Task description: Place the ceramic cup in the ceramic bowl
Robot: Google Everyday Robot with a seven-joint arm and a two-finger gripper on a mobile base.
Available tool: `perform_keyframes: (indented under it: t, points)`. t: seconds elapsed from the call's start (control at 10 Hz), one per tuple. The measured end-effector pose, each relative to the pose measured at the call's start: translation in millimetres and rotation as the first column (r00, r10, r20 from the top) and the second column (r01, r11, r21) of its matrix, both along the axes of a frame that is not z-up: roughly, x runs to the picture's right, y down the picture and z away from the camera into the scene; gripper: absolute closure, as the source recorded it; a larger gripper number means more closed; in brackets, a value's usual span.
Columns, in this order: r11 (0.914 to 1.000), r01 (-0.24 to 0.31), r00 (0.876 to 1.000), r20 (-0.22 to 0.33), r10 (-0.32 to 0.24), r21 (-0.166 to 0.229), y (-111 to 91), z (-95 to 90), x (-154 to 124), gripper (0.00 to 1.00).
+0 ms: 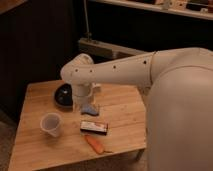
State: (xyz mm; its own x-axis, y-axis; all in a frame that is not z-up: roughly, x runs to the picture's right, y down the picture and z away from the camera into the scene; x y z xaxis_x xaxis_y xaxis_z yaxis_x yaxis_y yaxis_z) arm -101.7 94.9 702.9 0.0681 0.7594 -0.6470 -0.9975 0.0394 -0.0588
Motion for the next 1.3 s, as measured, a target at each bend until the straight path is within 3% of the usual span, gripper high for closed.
perform_keyframes:
  t: [0.1,0.2,0.4,0.6,1.0,1.3]
  points:
    - [1.0000,0.006,1.000,0.013,-0.006,-0.002,0,-1.2,0,0.35]
    - [0.9999,-0.009,0.997,0.072,0.009,-0.006,0,-2.3,-2,0.35]
    - [0.9982,-0.060,0.980,0.187,0.060,-0.007,-1,-5.1,-3,0.35]
    - [0.9969,-0.078,0.965,0.253,0.073,0.010,0,-6.0,-10,0.35]
    - [0.9982,-0.045,0.962,0.272,0.033,0.040,10,9.0,-45,0.35]
    - [0.9976,-0.063,0.954,0.296,0.051,0.029,18,40.4,-71,0.35]
